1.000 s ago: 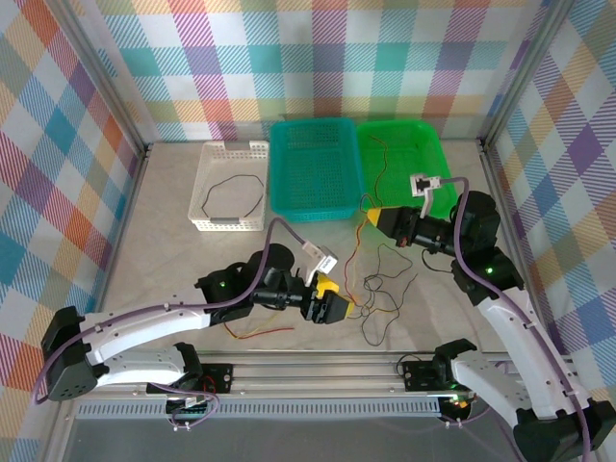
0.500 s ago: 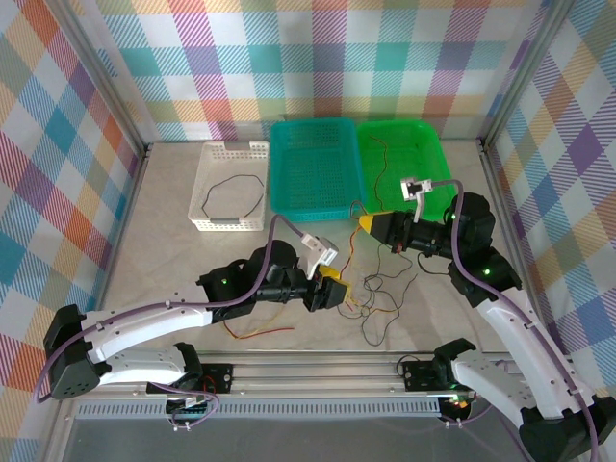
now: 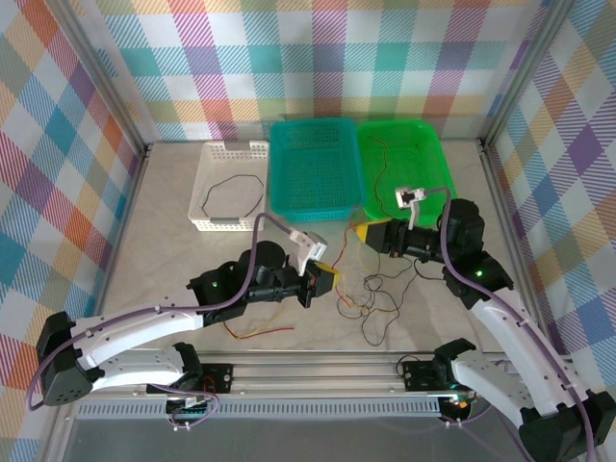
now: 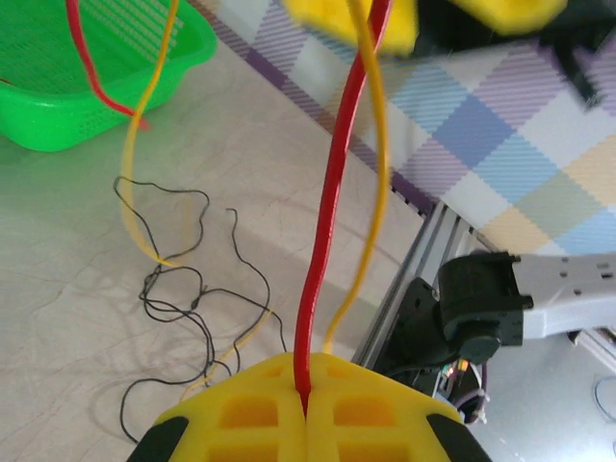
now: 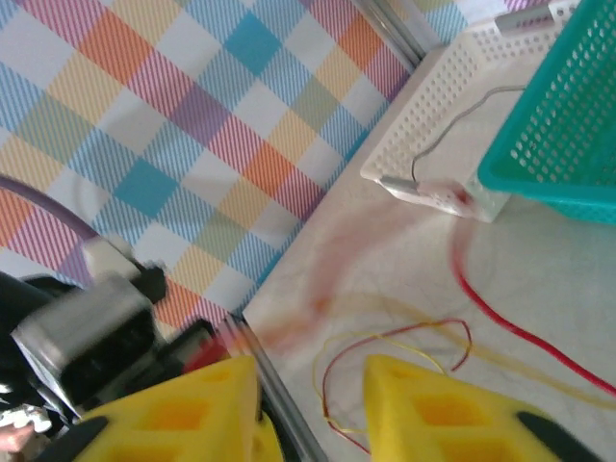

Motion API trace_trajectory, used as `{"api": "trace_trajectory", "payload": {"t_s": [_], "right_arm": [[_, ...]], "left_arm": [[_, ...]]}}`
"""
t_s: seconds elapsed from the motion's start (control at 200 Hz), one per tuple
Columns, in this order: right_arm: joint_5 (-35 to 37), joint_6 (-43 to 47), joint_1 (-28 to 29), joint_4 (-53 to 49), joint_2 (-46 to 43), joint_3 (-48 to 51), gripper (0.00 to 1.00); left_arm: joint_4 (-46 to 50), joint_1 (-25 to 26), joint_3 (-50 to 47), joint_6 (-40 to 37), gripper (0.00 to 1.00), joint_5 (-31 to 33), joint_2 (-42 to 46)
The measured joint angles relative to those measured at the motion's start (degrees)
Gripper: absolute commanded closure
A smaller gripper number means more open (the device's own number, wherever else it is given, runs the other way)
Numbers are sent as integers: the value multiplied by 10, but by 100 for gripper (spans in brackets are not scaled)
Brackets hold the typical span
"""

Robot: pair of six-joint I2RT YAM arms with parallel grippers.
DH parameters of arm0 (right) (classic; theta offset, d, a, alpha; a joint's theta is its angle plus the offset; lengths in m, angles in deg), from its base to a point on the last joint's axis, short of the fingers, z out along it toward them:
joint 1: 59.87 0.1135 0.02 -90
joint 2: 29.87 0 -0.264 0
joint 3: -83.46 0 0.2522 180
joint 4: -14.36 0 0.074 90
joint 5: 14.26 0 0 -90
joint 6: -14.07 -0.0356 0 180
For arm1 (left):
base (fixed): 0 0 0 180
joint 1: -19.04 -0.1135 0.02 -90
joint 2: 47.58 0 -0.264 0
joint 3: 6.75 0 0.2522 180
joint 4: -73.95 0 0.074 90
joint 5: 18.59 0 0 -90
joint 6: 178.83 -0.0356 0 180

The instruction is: Untangle the cables

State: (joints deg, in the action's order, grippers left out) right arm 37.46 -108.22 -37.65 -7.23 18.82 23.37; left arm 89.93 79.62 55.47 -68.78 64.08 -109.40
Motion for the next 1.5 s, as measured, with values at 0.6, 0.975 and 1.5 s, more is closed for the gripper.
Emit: {"api": "trace_trajectory", "payload": {"t_s": [0.6, 0.975, 1.5], "right_arm": [[20, 20, 114, 174, -1, 150, 30], [72, 63, 154, 254, 59, 160, 44], [105, 93, 166, 275, 32, 240, 36]], "left_arm": [[-25, -39, -4, 83, 100, -37, -3], [26, -57, -4, 89, 100, -14, 0], [56, -56, 58, 89, 100, -57, 63]]}}
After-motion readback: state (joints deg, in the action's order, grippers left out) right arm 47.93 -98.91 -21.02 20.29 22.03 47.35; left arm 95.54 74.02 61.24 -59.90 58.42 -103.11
